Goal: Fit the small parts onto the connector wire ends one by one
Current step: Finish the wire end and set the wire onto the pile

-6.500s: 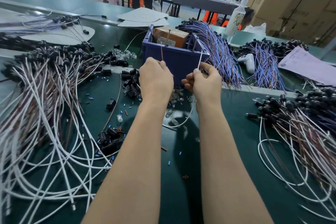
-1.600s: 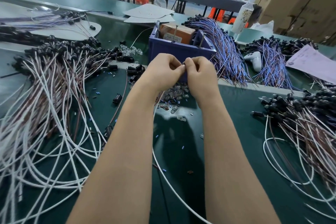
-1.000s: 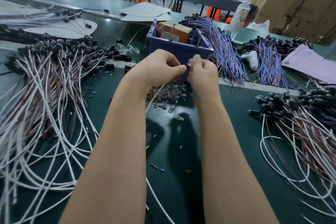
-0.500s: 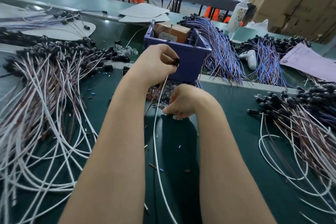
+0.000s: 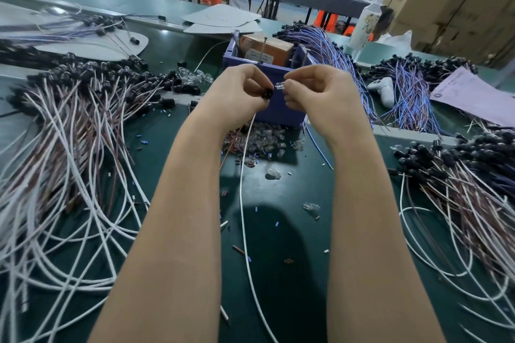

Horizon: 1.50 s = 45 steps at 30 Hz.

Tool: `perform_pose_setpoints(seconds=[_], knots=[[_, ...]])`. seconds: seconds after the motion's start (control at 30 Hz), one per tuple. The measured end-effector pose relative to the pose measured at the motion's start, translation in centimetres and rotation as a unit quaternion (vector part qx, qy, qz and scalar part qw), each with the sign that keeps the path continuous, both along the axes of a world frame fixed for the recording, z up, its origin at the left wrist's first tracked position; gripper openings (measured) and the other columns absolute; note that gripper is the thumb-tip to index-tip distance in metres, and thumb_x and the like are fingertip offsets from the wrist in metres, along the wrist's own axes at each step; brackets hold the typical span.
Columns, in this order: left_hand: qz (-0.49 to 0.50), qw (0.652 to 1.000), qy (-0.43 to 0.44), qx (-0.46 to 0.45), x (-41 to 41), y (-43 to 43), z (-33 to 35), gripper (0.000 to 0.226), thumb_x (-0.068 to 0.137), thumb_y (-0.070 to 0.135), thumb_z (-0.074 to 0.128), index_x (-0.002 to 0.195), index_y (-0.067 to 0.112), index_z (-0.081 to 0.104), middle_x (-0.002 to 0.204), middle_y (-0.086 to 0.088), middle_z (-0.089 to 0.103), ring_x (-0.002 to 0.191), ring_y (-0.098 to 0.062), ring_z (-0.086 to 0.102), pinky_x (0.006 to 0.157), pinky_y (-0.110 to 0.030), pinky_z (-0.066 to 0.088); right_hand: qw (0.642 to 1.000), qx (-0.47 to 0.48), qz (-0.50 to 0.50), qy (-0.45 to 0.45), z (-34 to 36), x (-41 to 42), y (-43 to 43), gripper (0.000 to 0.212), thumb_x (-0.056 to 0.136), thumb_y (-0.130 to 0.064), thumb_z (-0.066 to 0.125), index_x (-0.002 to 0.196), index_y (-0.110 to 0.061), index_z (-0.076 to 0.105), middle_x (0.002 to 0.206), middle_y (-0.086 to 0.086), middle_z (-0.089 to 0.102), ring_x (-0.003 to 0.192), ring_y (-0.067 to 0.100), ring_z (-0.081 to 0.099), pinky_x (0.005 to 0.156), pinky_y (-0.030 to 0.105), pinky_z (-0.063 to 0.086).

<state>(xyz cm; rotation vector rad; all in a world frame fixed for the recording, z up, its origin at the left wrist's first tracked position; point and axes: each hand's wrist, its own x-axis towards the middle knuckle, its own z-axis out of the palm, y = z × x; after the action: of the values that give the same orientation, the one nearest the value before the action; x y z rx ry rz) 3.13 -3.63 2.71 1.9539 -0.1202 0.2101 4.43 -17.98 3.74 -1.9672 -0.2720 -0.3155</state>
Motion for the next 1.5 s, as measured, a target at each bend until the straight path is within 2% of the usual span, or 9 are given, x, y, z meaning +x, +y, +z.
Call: perform_pose_setpoints(seconds=[0.17, 0.3, 0.5, 0.67, 0.77, 0.97, 1.07, 1.37, 1.5], knots=[[0.001, 1.0, -0.01, 0.024, 0.1, 0.0, 0.0, 0.018, 0.086, 0.002, 0.061, 0.092, 0.019, 0.063, 0.095, -0.002, 0.07, 0.096, -0.019, 0.065, 0.086, -0.031, 0.051, 0.998, -0.058, -0.013, -0.033, 0.3, -0.4, 0.6, 0.017, 0.084, -0.009, 0.068, 0.075, -0.022, 0.063, 0.076, 0.005, 0.069, 0.077, 0.022, 0.068, 0.081, 0.043, 0.056], [-0.002, 0.999, -0.015, 0.04, 0.2, 0.0, 0.0, 0.018, 0.087, 0.004, 0.06, 0.091, 0.022, 0.063, 0.093, 0.001, 0.07, 0.095, -0.019, 0.065, 0.087, -0.035, 0.054, 0.992, -0.106, -0.031, -0.055, 0.5, -0.6, 0.7, 0.01, 0.084, -0.011, 0.068, 0.079, -0.019, 0.066, 0.075, 0.001, 0.068, 0.075, 0.017, 0.066, 0.079, 0.035, 0.055], [-0.007, 0.995, -0.058, 0.086, 0.3, -0.2, 0.1, 0.016, 0.088, 0.009, 0.061, 0.098, 0.019, 0.066, 0.099, -0.004, 0.068, 0.089, -0.016, 0.062, 0.085, -0.027, 0.051, 0.987, -0.138, -0.049, -0.06, 0.6, -0.5, 0.7, 0.008, 0.085, -0.015, 0.068, 0.078, -0.02, 0.066, 0.073, -0.001, 0.066, 0.075, 0.017, 0.066, 0.076, 0.033, 0.054], [-0.013, 0.993, -0.087, 0.074, 0.1, -0.4, 0.3, 0.019, 0.09, 0.013, 0.062, 0.107, 0.013, 0.069, 0.099, -0.002, 0.07, 0.086, -0.008, 0.058, 0.083, -0.018, 0.046, 0.996, -0.069, -0.037, -0.049, 0.7, -0.3, -0.1, 0.018, 0.086, -0.015, 0.067, 0.072, -0.026, 0.064, 0.067, -0.002, 0.065, 0.072, 0.02, 0.067, 0.081, 0.043, 0.055], [-0.013, 0.992, -0.086, 0.087, 0.0, -0.3, 0.2, 0.015, 0.091, 0.019, 0.061, 0.105, 0.017, 0.067, 0.093, 0.0, 0.071, 0.088, -0.012, 0.061, 0.079, -0.019, 0.045, 0.999, -0.01, -0.035, -0.033, 0.4, -0.2, -0.4, 0.016, 0.086, -0.016, 0.068, 0.073, -0.025, 0.065, 0.068, 0.001, 0.067, 0.067, 0.016, 0.065, 0.08, 0.044, 0.056], [-0.009, 0.989, -0.115, 0.094, 0.0, -0.3, 0.4, 0.014, 0.091, 0.014, 0.06, 0.102, 0.012, 0.069, 0.09, -0.006, 0.071, 0.09, -0.021, 0.064, 0.085, -0.029, 0.049, 0.997, 0.078, -0.02, -0.01, -0.4, -0.2, 0.4, 0.015, 0.087, -0.013, 0.068, 0.074, -0.021, 0.068, 0.064, -0.002, 0.065, 0.058, 0.005, 0.061, 0.072, 0.028, 0.057], [-0.012, 0.991, -0.114, 0.069, 0.1, -0.5, 0.3, 0.015, 0.091, 0.011, 0.06, 0.103, 0.007, 0.069, 0.089, -0.007, 0.072, 0.089, -0.022, 0.066, 0.087, -0.032, 0.051, 0.984, 0.174, 0.012, 0.025, -0.7, -0.1, 0.6, 0.013, 0.087, -0.01, 0.067, 0.075, -0.016, 0.068, 0.065, -0.001, 0.065, 0.058, 0.006, 0.059, 0.065, 0.02, 0.051], [-0.015, 0.995, -0.1, 0.014, -0.1, -1.0, 0.4, 0.011, 0.091, 0.013, 0.061, 0.1, 0.013, 0.068, 0.091, -0.006, 0.073, 0.092, -0.019, 0.068, 0.091, -0.037, 0.051, 0.951, 0.301, 0.053, 0.051, -0.8, 0.2, 0.6, 0.013, 0.09, -0.006, 0.061, 0.08, -0.008, 0.068, 0.063, -0.003, 0.068, 0.058, 0.005, 0.062, 0.061, 0.014, 0.049], [-0.012, 0.996, -0.085, 0.004, 0.0, -1.3, 0.1, 0.012, 0.092, 0.014, 0.061, 0.101, 0.013, 0.068, 0.092, -0.005, 0.073, 0.093, -0.016, 0.068, 0.091, -0.034, 0.051, 0.951, 0.298, 0.055, 0.064, -0.7, 0.1, 0.4, 0.016, 0.092, -0.006, 0.059, 0.078, -0.007, 0.067, 0.058, -0.005, 0.067, 0.056, 0.003, 0.063, 0.062, 0.015, 0.052]])
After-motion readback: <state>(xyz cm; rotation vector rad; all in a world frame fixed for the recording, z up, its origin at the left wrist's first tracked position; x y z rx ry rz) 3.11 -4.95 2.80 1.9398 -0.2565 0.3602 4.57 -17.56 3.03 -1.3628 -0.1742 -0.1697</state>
